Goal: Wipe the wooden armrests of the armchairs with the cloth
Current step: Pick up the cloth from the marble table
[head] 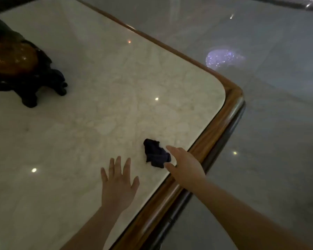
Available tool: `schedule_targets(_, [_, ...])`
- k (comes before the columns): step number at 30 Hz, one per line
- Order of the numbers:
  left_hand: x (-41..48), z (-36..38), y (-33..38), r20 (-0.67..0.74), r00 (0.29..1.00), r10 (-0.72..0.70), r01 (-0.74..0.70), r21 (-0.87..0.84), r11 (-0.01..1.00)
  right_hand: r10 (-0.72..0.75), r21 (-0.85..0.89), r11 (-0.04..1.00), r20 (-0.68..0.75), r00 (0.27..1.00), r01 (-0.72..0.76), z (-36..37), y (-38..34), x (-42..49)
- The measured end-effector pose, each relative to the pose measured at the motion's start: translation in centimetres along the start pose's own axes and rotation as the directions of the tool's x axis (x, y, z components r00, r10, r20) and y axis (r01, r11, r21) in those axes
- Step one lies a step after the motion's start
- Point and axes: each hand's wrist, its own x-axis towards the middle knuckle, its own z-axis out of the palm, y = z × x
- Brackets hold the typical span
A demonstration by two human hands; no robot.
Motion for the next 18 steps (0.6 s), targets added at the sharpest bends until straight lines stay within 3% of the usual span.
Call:
schedule_targets(3, [2.7,3.3,-0.7,-0.017,0.999,-0.034,0.034,0.018,0.999,-0.030,-0.045,0.999,-0.011,0.999,0.030,3.3,0.1,3.7])
schedule_targets(7, [4.2,7.5,-1.1,-0.010,1.000,0.005,-0.005,0.003,1.000,-0.067,-0.207,0.975,0.101,0.993,0.087,6.9,0.4,7.1])
schedule_targets(13, [4.5,9.7,-1.7,-0.042,0.999,0.033,-0.032,0.036,0.999,0.017,-0.352,0.934,0.203,0.979,0.057,8.8,0.7,10.5])
schedule_targets(15, [4.5,9.6,-1.7,-0.030,0.999,0.029,-0.028,0.027,0.999,0.002,-0.373,0.925,0.180,0.984,0.067,9.0,1.2,11.0])
schedule_targets(18, [4.5,9.4,-1.7,-0.014,0.999,0.034,-0.033,0.020,0.999,-0.041,-0.271,0.961,0.084,0.996,0.062,9.2,1.9,10.9])
